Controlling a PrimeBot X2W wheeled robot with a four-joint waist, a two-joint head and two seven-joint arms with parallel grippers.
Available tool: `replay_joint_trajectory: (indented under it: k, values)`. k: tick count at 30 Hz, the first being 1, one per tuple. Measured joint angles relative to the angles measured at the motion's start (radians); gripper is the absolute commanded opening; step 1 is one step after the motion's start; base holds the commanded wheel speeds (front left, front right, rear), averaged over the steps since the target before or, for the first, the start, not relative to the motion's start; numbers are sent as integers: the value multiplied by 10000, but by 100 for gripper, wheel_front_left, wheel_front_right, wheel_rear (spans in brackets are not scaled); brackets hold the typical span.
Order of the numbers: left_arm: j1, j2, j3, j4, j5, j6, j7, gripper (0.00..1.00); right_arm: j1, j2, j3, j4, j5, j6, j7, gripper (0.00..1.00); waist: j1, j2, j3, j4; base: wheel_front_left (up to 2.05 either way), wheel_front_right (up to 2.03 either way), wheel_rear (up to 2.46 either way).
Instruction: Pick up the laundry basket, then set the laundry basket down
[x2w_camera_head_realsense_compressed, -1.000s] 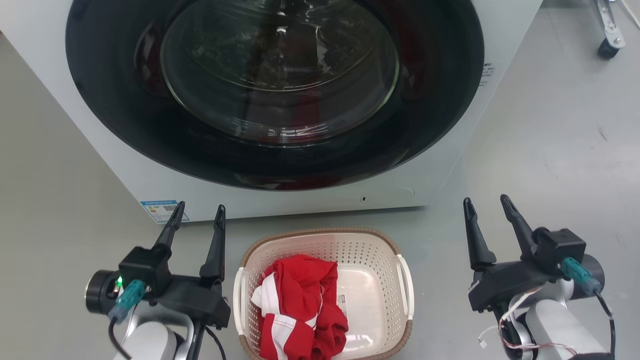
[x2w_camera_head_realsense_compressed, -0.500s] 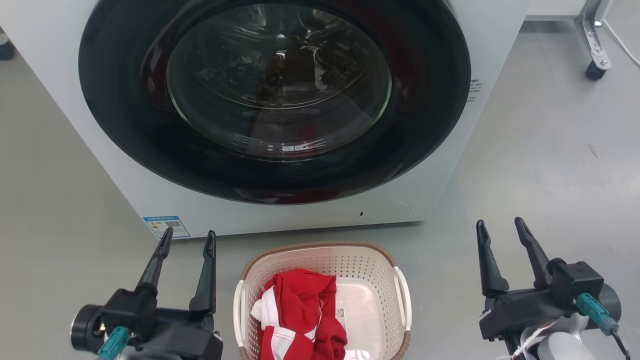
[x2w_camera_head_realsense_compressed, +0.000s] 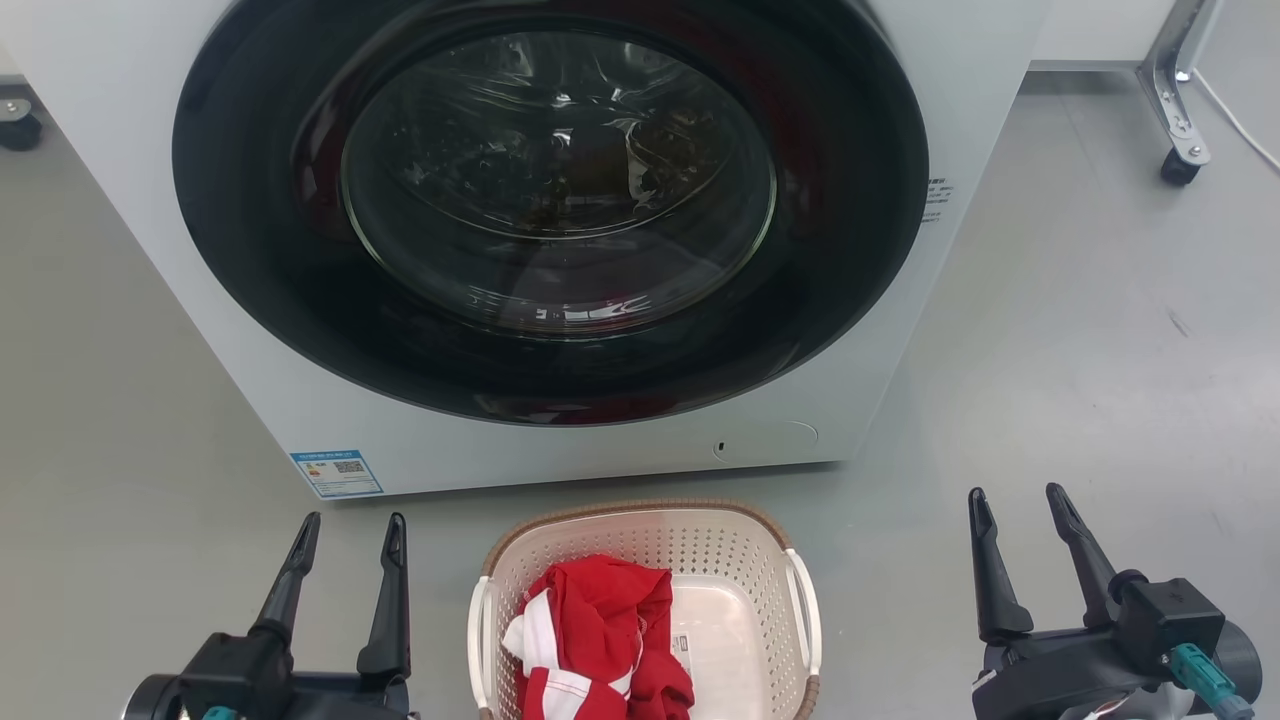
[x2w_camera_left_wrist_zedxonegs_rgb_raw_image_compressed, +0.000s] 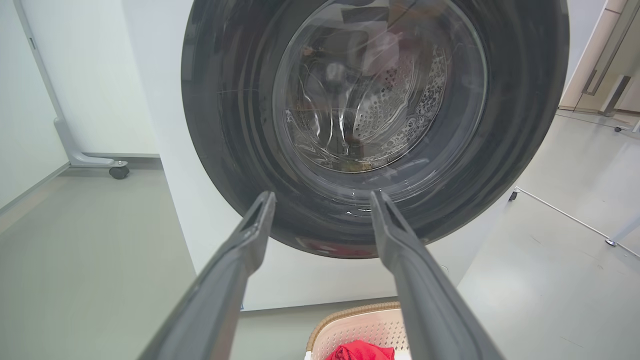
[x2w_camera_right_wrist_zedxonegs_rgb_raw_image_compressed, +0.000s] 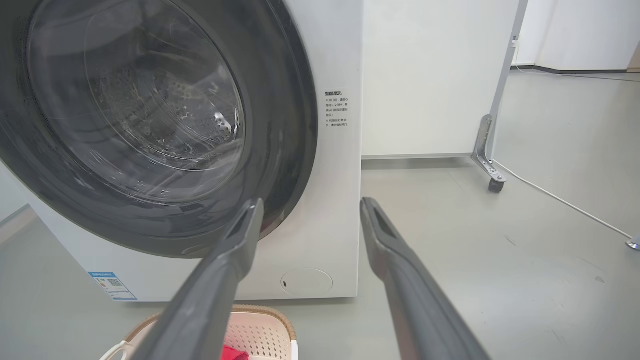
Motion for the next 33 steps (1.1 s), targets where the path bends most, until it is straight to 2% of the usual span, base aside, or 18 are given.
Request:
replay_joint_trajectory:
  k: [33]
  values:
    - [593,-545,702,-330,867,0,1223,100,388,33,-178,-339,-263,-46,0,100,1,0,-106,158,0,0,0]
